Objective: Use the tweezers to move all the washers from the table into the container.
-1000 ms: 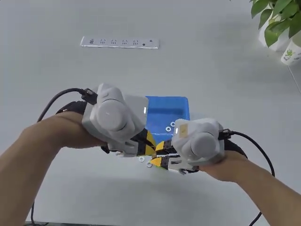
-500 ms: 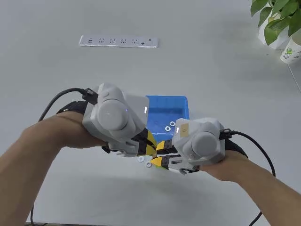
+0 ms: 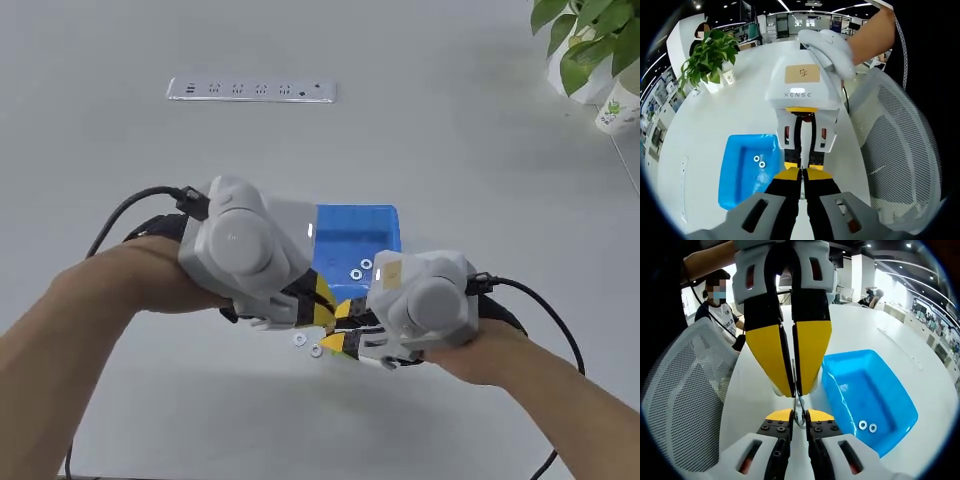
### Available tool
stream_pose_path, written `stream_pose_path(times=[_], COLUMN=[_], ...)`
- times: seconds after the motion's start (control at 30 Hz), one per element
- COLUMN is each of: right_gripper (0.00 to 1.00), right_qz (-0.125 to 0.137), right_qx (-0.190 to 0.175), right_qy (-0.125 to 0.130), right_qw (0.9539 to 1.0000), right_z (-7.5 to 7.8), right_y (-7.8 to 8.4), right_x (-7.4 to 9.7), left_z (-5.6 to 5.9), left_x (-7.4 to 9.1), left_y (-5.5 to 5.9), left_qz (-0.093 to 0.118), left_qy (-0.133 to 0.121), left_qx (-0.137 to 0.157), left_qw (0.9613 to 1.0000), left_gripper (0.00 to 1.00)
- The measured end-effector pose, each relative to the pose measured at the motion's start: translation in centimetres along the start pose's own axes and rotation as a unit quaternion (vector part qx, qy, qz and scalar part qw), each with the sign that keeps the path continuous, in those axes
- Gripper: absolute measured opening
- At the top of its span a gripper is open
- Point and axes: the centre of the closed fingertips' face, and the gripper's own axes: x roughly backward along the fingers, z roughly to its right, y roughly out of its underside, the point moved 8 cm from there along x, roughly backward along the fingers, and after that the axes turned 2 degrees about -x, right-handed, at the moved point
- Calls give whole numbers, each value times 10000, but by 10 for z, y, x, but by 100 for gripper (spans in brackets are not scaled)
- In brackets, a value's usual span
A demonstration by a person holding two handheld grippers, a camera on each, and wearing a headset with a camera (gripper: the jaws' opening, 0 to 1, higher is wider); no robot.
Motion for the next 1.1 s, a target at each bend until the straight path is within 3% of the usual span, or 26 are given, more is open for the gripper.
stream_pose_path(times=[1.1], right_gripper=[10], right_qz=[-68], right_qx=[10], right_qy=[2], right_qw=[10000], right_z=[-2], right_y=[-1], right_x=[3], left_z=[0], left_x=[1], left_y=[-5], left_qz=[13], left_qy=[34], left_qx=[-25], left_qw=[10000], left_gripper=[6])
